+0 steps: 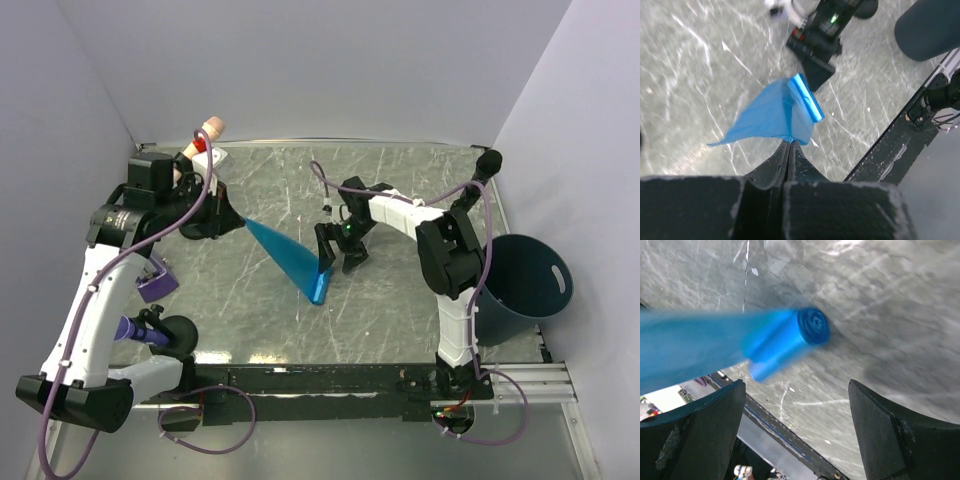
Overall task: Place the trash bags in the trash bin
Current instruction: Unfold the trash bag at the center of the board.
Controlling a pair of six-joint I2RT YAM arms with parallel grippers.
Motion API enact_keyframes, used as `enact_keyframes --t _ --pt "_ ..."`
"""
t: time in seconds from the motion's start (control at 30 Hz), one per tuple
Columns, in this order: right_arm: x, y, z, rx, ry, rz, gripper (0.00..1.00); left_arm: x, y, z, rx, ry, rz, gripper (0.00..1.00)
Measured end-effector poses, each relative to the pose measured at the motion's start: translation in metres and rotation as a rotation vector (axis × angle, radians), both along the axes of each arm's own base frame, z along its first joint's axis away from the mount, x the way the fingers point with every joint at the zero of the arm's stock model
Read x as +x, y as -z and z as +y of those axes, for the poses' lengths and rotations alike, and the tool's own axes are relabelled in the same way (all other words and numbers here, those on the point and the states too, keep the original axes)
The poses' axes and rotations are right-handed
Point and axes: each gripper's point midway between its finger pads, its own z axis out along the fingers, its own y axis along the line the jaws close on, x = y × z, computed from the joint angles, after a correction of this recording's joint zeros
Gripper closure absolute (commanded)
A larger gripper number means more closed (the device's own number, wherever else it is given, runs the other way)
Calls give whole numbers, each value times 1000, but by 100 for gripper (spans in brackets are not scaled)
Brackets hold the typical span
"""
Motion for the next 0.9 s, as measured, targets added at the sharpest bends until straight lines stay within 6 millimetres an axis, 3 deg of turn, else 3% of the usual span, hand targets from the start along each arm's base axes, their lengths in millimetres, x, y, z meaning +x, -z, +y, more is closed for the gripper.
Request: enact_keyframes --t 0.13,0.43,0.6,0.77,0.83,0.9 --pt "-5 8 6 -7 0 35 12 -3 -15 0 -1 18 -38 99" --pt "-14 15 27 -51 -34 25 22 -12 -24 7 9 -1 -37 99" --pt "-16 23 26 -134 -67 -27 27 -22 -36 11 8 -9 -69 99" --pt "-16 27 21 -159 -87 -46 61 -32 -44 13 9 -2 -109 99" --pt "-15 31 18 -166 -97 -45 87 -36 -40 14 11 -1 -107 97" --pt "-16 32 20 -153 -118 -37 100 -42 -32 15 17 1 -98 75"
